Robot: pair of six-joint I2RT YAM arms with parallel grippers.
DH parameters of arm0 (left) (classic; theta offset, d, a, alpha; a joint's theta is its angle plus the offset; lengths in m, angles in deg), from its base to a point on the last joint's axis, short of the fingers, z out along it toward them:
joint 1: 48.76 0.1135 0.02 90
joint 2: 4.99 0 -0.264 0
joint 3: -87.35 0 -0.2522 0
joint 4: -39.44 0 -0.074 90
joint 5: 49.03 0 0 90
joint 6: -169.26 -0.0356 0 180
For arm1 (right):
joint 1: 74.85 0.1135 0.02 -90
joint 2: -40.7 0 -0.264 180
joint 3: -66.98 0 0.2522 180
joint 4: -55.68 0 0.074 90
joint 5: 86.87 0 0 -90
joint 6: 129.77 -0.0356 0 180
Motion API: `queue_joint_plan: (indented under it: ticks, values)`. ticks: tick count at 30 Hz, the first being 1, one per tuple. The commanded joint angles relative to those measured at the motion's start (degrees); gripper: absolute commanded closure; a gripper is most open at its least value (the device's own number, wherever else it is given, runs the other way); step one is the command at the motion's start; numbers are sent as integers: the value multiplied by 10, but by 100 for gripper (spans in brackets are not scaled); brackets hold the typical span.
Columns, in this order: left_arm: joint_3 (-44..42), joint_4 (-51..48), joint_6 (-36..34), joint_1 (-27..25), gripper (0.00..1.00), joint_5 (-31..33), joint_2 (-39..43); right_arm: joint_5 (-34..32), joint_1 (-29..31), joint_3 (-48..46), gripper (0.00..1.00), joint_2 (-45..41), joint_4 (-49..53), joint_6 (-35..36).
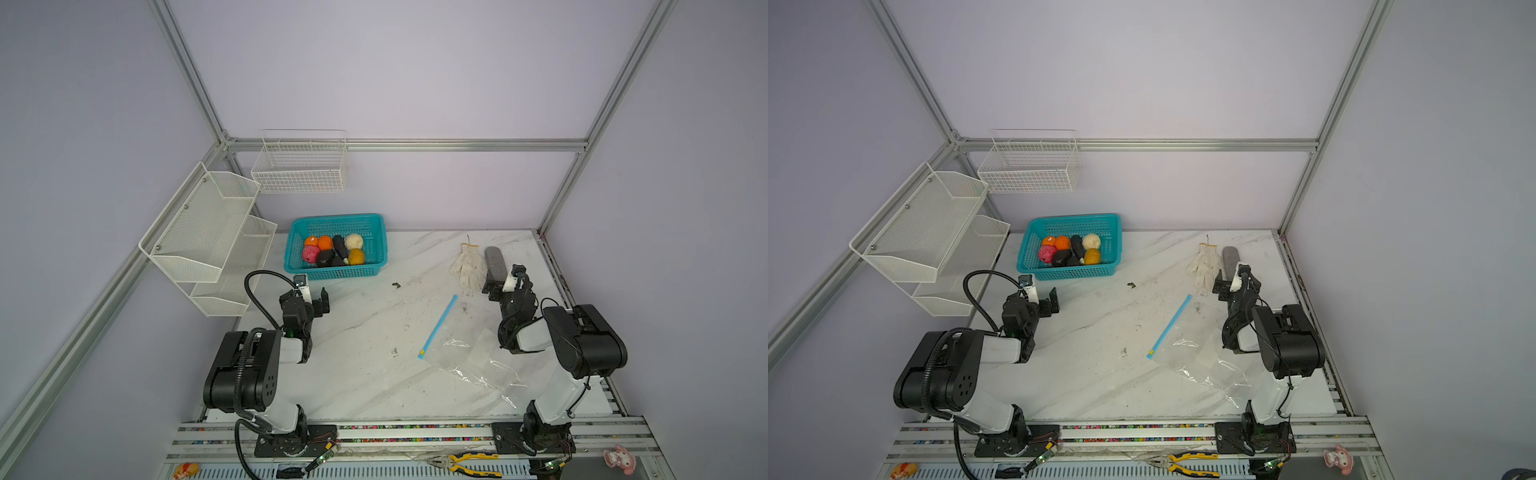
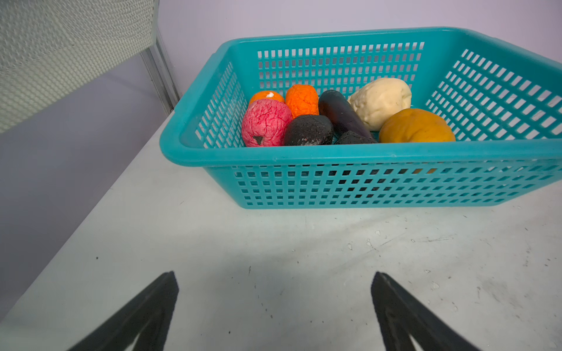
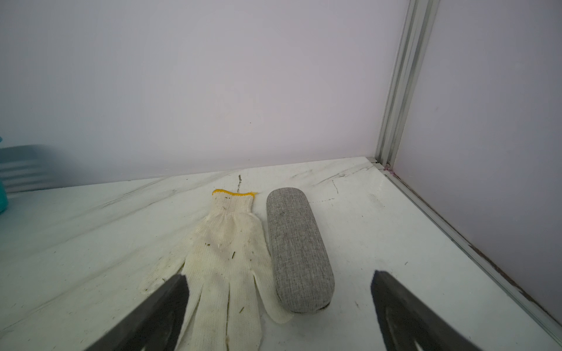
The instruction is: Place the food in the zip-top bag and seal the zipper
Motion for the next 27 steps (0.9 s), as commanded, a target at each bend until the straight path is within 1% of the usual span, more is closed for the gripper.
queue_joint_plan:
  ticks: [1,12,27]
  values:
    - [-9,29,-1,-5,0,24,2,4,1,8,3,2,-5,1]
    - [-9,31,-2,-12,0,40,2,3,1,6,3,2,-7,2]
    - [-11,32,-3,-14,0,42,3,3,0,2,3,0,-11,0]
